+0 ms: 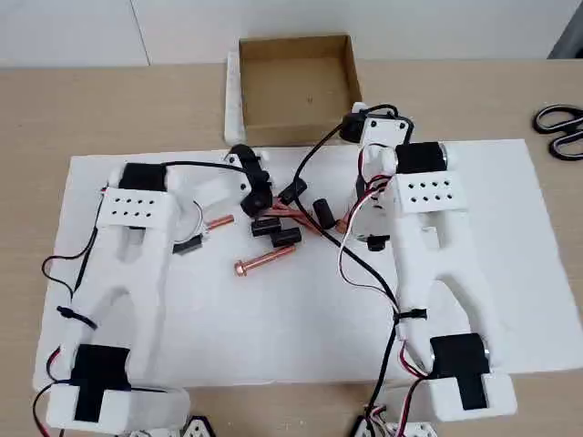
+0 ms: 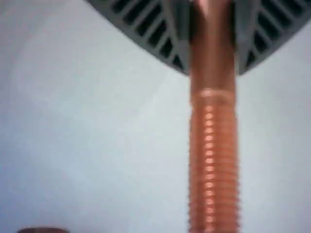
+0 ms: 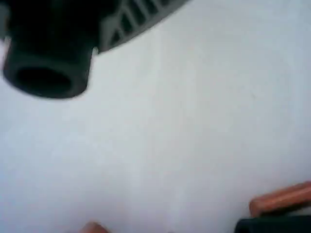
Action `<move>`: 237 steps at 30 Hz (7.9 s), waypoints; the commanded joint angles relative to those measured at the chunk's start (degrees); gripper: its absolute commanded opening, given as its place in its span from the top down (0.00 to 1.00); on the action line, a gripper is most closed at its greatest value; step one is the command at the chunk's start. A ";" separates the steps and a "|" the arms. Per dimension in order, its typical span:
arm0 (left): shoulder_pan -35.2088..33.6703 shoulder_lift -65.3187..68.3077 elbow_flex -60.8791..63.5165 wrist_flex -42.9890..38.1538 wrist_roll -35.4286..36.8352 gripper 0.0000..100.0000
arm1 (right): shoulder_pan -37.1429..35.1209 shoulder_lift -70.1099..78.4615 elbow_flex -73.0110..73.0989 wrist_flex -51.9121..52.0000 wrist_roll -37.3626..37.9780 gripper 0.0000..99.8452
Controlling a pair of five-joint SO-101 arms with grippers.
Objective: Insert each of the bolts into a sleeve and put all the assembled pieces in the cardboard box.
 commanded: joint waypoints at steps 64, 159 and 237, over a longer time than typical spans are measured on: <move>-3.16 14.68 -19.65 3.34 134.42 0.88 | 0.31 -3.30 -0.53 -0.13 0.44 0.98; -1.85 18.81 -18.15 7.91 68.04 0.99 | 0.31 -3.38 -0.62 -0.57 0.44 0.98; 23.21 -27.43 -6.73 -21.89 80.70 0.99 | -23.60 -101.67 80.79 -51.03 -5.80 0.99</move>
